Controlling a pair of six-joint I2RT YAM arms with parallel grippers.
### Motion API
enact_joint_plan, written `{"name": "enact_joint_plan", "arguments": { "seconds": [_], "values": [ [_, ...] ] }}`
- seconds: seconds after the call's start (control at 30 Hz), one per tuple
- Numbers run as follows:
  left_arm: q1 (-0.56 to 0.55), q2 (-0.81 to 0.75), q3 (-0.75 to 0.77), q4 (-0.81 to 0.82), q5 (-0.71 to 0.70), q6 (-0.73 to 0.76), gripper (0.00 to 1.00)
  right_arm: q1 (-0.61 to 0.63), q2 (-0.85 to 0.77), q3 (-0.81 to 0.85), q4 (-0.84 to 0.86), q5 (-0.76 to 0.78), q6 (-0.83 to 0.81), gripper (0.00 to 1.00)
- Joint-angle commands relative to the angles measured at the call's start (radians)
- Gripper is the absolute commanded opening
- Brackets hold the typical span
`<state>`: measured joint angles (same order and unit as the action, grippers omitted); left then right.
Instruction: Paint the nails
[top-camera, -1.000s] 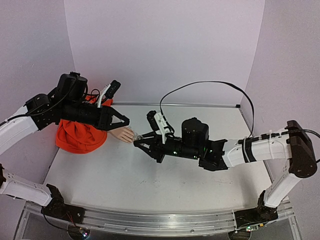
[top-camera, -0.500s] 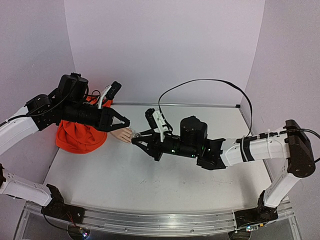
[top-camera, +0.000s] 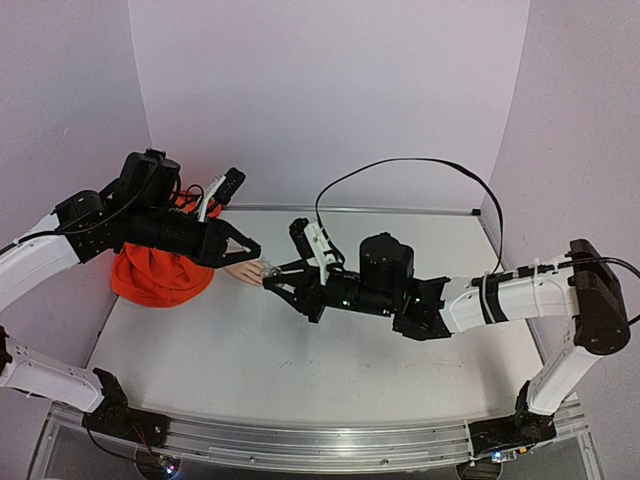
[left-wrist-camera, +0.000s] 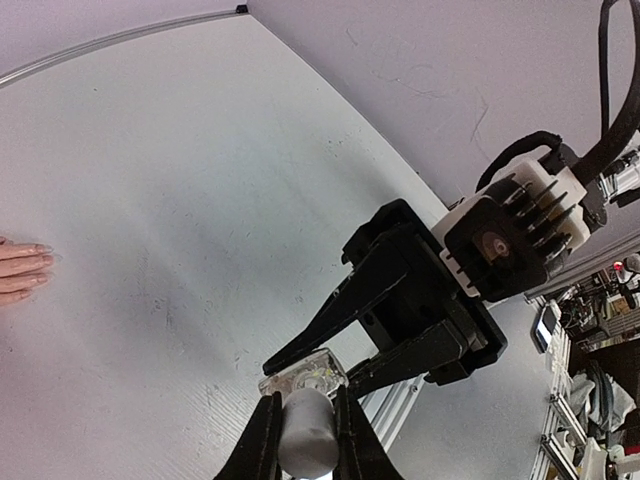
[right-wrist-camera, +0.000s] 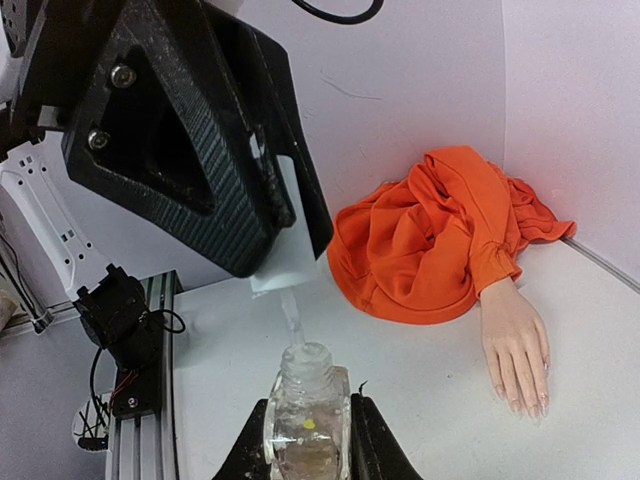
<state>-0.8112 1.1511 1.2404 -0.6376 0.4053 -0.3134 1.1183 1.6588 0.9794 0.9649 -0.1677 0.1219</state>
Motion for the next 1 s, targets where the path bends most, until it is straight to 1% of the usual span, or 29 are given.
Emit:
{"name": "enact_joint_plan", "arguments": {
  "seconds": [0.0,0.17,0.47,0.57,0.63,0.7,0.73,0.8,0.87,0.97],
  "values": [
    [-0.006,0.009,0.007,-0.006,-0.016,0.005,0.0,0.01,-0.002,0.058,0.092,-0.007,-0.023,0.0],
    [-0.011,0.026,0.017,-0.02,-0.016,0.009,0.0,0.012,0.007,0.073,0.089,-0.017,-0.04,0.0],
    [-0.017,0.053,0.039,-0.076,-0.036,0.014,0.0,0.019,0.024,0.106,0.093,0.014,-0.058,0.0],
    [-0.017,0.068,0.059,-0.114,-0.072,0.008,0.0,0.028,0.031,0.118,0.094,0.065,-0.078,0.0],
    [-0.017,0.095,0.091,-0.177,-0.131,-0.009,0.0,0.049,0.04,0.132,0.091,0.179,-0.11,0.0],
    [-0.017,0.135,0.132,-0.239,-0.175,-0.035,0.0,0.092,0.061,0.16,0.094,0.375,-0.202,0.0],
    [-0.017,0.156,0.15,-0.264,-0.211,-0.052,0.0,0.118,0.077,0.169,0.122,0.481,-0.256,0.0],
    [-0.017,0.187,0.167,-0.282,-0.251,-0.089,0.0,0.165,0.128,0.195,0.21,0.688,-0.367,0.0],
    [-0.017,0.21,0.173,-0.286,-0.289,-0.126,0.0,0.191,0.188,0.24,0.312,0.843,-0.462,0.0],
    [-0.016,0.228,0.173,-0.285,-0.354,-0.202,0.0,0.208,0.268,0.304,0.489,0.952,-0.583,0.0]
  ]
}}
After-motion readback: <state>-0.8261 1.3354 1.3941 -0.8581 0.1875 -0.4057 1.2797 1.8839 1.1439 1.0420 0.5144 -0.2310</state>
